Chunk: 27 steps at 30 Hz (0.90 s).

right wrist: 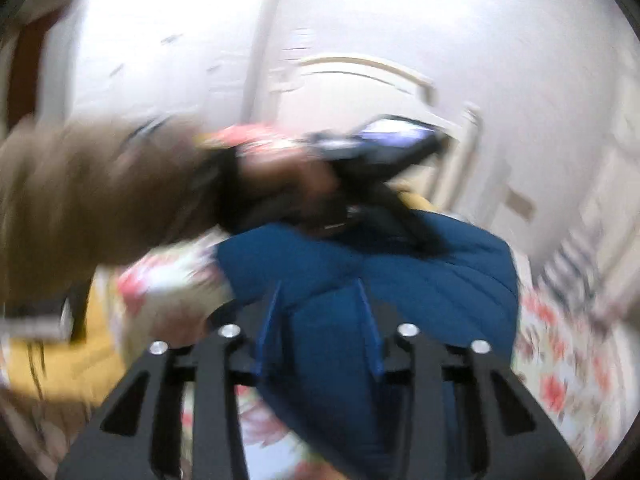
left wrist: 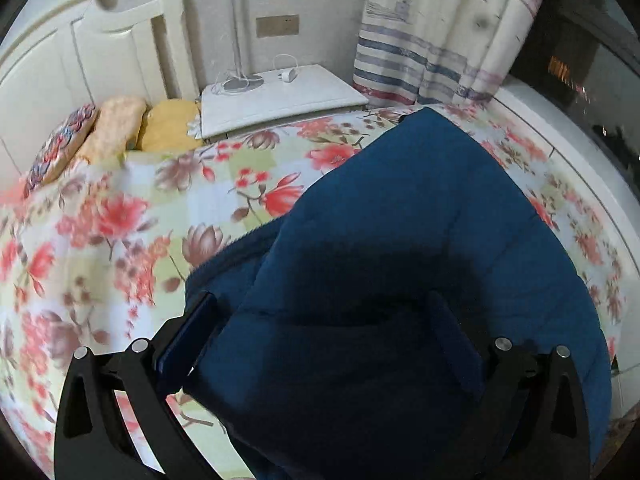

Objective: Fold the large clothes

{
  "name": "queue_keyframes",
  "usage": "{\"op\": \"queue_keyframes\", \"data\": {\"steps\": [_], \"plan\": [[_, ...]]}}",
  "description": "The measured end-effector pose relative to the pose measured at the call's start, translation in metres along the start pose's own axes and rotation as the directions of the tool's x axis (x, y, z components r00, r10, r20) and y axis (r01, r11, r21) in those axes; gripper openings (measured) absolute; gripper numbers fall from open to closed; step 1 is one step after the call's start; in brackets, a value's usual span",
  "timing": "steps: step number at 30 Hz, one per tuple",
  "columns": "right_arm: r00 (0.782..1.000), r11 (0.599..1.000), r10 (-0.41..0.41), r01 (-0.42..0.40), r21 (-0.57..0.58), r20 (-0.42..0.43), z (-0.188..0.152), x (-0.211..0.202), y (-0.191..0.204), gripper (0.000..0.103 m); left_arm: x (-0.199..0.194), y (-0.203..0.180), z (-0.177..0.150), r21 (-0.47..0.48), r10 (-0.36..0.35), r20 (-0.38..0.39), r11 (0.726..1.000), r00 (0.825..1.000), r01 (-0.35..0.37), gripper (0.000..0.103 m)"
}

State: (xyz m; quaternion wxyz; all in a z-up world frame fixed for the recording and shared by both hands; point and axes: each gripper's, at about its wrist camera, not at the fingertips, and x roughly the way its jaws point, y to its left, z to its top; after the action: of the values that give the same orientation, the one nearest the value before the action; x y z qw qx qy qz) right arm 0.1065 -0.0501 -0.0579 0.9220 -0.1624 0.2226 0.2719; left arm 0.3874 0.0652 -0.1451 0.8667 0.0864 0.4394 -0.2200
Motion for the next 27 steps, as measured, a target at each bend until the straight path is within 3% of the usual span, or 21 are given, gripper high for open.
{"op": "queue_keyframes", "data": {"steps": [3, 5, 8, 10, 12, 15, 18, 21, 25, 27], "plan": [[0.998, 0.999, 0.035, -0.033, 0.036, -0.049, 0.001, 0.026, -0.004, 0.037, 0.001, 0.000, -0.009, 0.011, 0.015, 0.023, 1.000, 1.000, -0.015, 0.099], [0.994, 0.998, 0.037, -0.042, -0.049, -0.100, -0.005, 0.050, 0.021, 0.037, 0.002, 0.001, -0.015, 0.007, 0.028, 0.044, 1.000, 0.999, -0.029, 0.099], [0.987, 0.960, -0.121, 0.089, -0.265, -0.106, -0.026, 0.073, 0.062, 0.038, 0.000, 0.007, -0.024, -0.010, 0.052, 0.067, 0.999, 0.996, -0.051, 0.099], [0.981, 0.936, -0.163, 0.121, -0.331, -0.102, -0.033, 0.076, 0.075, 0.037, 0.000, 0.014, -0.030, -0.030, 0.040, 0.075, 0.999, 0.996, -0.038, 0.099], [0.974, 0.902, -0.203, 0.147, -0.407, -0.097, -0.039, 0.077, 0.084, 0.037, -0.007, 0.014, -0.032, -0.032, 0.076, 0.092, 0.997, 0.993, -0.073, 0.099], [0.968, 0.873, -0.240, 0.179, -0.454, -0.080, -0.050, 0.080, 0.098, 0.037, -0.037, -0.003, -0.029, -0.008, 0.227, 0.179, 0.973, 0.957, -0.229, 0.098], [0.967, 0.869, -0.246, 0.188, -0.458, -0.071, -0.056, 0.079, 0.104, 0.036, -0.070, -0.021, -0.019, -0.014, 0.174, 0.264, 0.984, 0.949, -0.177, 0.098], [0.965, 0.867, -0.253, 0.193, -0.459, -0.071, -0.058, 0.080, 0.109, 0.035, -0.066, -0.038, -0.001, 0.001, 0.212, 0.263, 0.976, 0.941, -0.220, 0.098], [0.967, 0.868, -0.250, 0.205, -0.451, -0.041, -0.046, 0.072, 0.100, 0.035, -0.012, -0.030, 0.007, -0.077, 0.191, 0.149, 0.980, 0.970, -0.181, 0.099], [0.980, 0.892, -0.185, 0.138, -0.430, -0.069, -0.040, 0.058, 0.088, 0.039, 0.002, -0.015, -0.006, -0.127, 0.154, 0.150, 0.983, 0.977, -0.136, 0.099]]}}
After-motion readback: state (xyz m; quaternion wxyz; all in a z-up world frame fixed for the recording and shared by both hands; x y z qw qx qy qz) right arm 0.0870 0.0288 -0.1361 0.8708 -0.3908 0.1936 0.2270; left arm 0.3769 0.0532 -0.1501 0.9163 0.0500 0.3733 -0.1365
